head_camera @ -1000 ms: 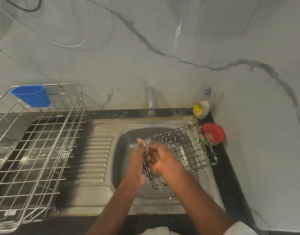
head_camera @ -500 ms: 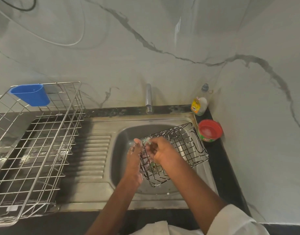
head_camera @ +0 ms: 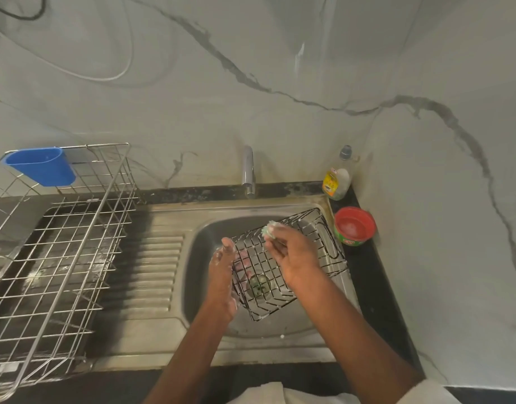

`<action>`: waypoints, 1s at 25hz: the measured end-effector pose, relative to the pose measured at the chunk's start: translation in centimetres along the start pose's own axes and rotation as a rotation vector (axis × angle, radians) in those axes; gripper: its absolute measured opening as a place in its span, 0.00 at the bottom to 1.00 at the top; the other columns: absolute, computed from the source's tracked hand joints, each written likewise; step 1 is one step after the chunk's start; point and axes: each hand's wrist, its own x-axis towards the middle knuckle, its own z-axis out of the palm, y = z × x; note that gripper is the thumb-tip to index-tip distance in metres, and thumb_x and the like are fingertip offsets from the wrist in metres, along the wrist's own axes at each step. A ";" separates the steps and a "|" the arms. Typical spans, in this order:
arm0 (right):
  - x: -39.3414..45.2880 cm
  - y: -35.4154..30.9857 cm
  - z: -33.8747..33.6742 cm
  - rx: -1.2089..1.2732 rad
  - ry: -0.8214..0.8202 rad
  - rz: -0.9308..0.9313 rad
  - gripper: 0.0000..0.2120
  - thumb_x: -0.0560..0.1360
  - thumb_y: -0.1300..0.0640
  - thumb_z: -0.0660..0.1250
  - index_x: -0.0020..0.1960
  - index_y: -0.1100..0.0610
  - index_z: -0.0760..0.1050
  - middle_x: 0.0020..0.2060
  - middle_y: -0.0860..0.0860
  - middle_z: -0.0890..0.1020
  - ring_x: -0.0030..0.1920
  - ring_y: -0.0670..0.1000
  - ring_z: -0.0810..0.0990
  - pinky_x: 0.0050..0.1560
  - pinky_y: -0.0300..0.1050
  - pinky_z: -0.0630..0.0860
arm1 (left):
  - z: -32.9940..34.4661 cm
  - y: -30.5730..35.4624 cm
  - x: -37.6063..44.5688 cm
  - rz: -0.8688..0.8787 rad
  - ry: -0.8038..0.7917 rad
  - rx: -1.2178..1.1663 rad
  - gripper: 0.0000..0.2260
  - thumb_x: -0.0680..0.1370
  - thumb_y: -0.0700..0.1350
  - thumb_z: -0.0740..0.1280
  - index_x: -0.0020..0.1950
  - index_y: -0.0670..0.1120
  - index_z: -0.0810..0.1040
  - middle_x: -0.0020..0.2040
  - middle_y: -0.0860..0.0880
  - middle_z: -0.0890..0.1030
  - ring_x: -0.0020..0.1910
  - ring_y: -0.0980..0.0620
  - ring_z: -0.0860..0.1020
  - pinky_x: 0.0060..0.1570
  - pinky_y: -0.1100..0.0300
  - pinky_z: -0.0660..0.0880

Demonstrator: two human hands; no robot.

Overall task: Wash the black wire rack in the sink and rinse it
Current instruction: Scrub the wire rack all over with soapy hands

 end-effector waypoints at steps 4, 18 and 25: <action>0.8 -0.4 -0.3 -0.046 0.029 0.132 0.12 0.77 0.70 0.70 0.61 0.69 0.78 0.54 0.64 0.82 0.52 0.58 0.84 0.58 0.50 0.83 | 0.2 -0.4 -0.3 -0.029 0.010 0.005 0.57 0.54 0.85 0.71 0.76 0.54 0.74 0.68 0.48 0.83 0.70 0.42 0.79 0.71 0.34 0.72; 1.3 -3.9 -1.5 0.025 0.131 -0.109 0.10 0.73 0.73 0.71 0.54 0.68 0.80 0.50 0.62 0.84 0.46 0.56 0.84 0.46 0.43 0.84 | 0.6 0.1 -0.3 -0.012 -0.013 0.033 0.46 0.61 0.78 0.73 0.69 0.49 0.77 0.62 0.46 0.85 0.63 0.44 0.82 0.67 0.37 0.77; 2.6 -3.8 -1.3 0.099 0.169 0.018 0.13 0.75 0.72 0.71 0.59 0.69 0.78 0.52 0.63 0.81 0.49 0.58 0.82 0.31 0.44 0.85 | -0.3 -0.4 -0.2 0.041 -0.009 0.028 0.52 0.54 0.83 0.74 0.68 0.51 0.79 0.61 0.47 0.86 0.65 0.43 0.82 0.70 0.35 0.74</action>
